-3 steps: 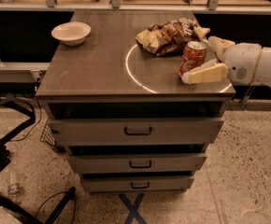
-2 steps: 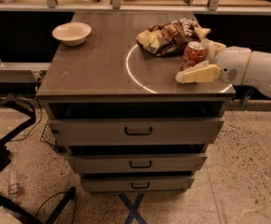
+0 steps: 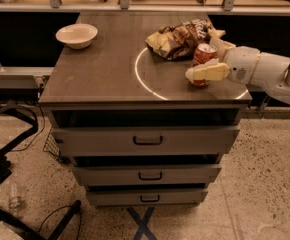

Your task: Place coke can into paper bowl

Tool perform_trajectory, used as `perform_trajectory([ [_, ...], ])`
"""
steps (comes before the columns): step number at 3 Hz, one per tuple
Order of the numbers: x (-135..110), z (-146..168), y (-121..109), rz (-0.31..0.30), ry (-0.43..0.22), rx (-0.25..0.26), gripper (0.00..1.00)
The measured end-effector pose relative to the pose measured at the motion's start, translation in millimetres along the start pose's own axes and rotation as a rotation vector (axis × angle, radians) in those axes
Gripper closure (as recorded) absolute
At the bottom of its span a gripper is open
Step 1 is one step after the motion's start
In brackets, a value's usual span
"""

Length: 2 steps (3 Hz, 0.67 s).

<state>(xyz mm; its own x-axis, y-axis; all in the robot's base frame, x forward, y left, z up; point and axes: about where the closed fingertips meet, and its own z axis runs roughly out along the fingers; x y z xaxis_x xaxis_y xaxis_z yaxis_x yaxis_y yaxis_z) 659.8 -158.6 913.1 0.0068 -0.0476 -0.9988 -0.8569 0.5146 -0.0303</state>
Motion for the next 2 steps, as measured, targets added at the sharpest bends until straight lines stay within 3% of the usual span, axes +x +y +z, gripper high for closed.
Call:
perform_trajectory([
  [1,10.1,1.6,-26.3,0.003,0.001,0.023,0.00],
  [2,9.2,3.8,-26.7,0.002,-0.001,0.021,0.17],
])
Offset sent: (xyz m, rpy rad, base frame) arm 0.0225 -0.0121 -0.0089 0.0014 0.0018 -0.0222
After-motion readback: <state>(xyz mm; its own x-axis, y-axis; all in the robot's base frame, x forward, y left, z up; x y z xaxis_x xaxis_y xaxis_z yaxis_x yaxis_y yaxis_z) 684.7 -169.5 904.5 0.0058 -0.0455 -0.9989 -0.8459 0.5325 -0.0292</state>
